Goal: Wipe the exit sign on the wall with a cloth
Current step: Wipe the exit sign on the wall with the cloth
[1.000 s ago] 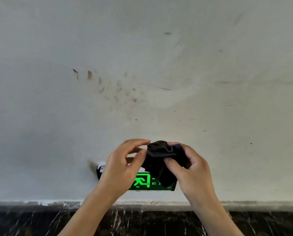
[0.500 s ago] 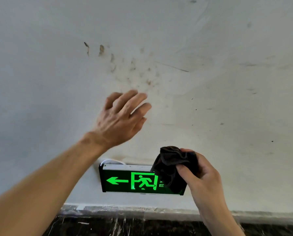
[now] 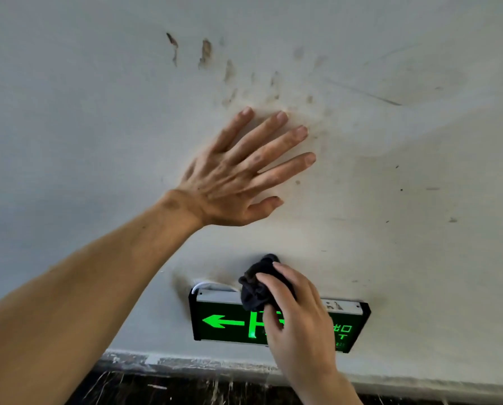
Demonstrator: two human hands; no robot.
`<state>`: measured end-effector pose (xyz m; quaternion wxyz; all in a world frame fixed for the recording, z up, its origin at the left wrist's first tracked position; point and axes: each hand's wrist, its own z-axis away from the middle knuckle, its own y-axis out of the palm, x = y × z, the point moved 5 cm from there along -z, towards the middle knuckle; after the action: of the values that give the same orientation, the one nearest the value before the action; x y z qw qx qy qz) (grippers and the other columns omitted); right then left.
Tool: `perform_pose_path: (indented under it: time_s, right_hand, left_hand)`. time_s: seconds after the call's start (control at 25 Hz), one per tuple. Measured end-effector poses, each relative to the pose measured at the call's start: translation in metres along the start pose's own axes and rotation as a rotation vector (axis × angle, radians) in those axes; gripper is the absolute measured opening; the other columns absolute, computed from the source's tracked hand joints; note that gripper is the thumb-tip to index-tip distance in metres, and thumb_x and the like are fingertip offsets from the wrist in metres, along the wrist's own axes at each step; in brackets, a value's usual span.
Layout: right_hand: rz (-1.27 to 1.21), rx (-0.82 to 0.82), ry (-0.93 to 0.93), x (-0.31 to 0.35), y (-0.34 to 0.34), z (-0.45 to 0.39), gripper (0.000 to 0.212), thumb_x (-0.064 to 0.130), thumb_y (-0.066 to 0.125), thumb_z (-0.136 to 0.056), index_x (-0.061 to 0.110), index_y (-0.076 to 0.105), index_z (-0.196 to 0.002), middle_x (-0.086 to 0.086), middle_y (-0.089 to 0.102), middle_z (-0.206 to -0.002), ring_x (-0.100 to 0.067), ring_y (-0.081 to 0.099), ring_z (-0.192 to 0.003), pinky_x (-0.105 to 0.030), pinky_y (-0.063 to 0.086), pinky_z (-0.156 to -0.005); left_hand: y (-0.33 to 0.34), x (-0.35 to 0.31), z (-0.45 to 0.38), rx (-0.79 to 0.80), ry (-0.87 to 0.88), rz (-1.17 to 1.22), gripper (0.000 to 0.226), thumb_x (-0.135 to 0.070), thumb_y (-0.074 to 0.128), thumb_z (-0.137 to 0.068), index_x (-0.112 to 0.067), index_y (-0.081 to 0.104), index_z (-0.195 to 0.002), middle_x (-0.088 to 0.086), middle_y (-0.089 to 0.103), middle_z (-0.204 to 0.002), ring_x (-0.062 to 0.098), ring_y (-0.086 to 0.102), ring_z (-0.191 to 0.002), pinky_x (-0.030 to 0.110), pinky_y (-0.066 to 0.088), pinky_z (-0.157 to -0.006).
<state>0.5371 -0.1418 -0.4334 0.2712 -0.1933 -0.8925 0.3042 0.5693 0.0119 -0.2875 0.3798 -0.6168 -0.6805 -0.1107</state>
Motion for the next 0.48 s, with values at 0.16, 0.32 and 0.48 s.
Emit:
perform_pose_path:
  time_s: [0.16,0.32,0.48]
  right_hand:
    - [0.01,0.177,-0.102,0.03,0.051,-0.004,0.05,0.01,0.081,-0.065,0.021,0.071,-0.113,-0.005,0.07,-0.12,-0.026,0.069,-0.107,-0.039,0.061,-0.082]
    - [0.143,0.392,-0.102,0.041,0.085,-0.001,0.053,0.031,0.081,-0.062,0.027,0.067,-0.114,0.001,0.068,-0.116,-0.023,0.067,-0.105,-0.038,0.058,-0.085]
    - [0.223,0.449,-0.064,0.042,0.104,0.001,0.063,0.051,0.082,-0.057,0.025,0.065,-0.112,-0.001,0.065,-0.115,-0.025,0.063,-0.107,-0.041,0.056,-0.085]
  left_hand:
    - [0.001,0.0,-0.001,0.015,0.007,-0.014,0.074,-0.048,0.056,-0.09,-0.019,0.029,-0.152,0.01,0.028,-0.155,0.036,0.03,-0.143,0.052,0.008,-0.121]
    - [0.002,0.0,-0.001,0.024,0.004,-0.034,0.072,-0.049,0.053,-0.091,-0.02,0.029,-0.153,0.009,0.028,-0.155,0.036,0.029,-0.143,0.052,0.006,-0.122]
    - [0.003,0.0,-0.001,0.028,0.006,-0.031,0.071,-0.048,0.054,-0.091,-0.02,0.03,-0.152,0.009,0.031,-0.155,0.036,0.03,-0.143,0.052,0.007,-0.122]
